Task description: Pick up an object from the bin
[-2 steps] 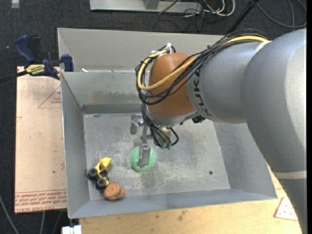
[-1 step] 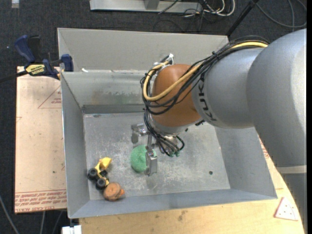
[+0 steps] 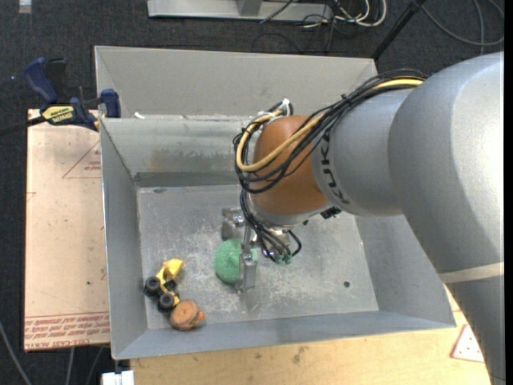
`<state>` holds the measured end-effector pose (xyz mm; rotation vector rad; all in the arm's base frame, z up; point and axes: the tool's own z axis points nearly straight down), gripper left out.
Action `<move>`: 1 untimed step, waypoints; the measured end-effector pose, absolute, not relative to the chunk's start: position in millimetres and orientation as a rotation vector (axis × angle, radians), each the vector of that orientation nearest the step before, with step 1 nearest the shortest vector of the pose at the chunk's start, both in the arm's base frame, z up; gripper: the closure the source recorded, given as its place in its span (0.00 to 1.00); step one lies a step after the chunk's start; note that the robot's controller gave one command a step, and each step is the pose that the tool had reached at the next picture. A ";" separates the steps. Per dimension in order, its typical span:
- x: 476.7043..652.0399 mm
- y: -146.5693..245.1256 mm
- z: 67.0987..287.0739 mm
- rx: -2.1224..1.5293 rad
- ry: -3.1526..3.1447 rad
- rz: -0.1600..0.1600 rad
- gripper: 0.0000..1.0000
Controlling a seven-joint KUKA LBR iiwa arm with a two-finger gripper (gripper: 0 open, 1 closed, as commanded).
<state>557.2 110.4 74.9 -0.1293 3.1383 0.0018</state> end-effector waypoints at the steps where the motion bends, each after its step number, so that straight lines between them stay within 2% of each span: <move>1: 550.1 100.6 69.6 -0.136 3.139 0.001 1.00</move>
Offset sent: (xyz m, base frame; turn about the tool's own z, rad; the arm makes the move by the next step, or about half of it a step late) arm 0.0000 0.0000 0.0000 0.0000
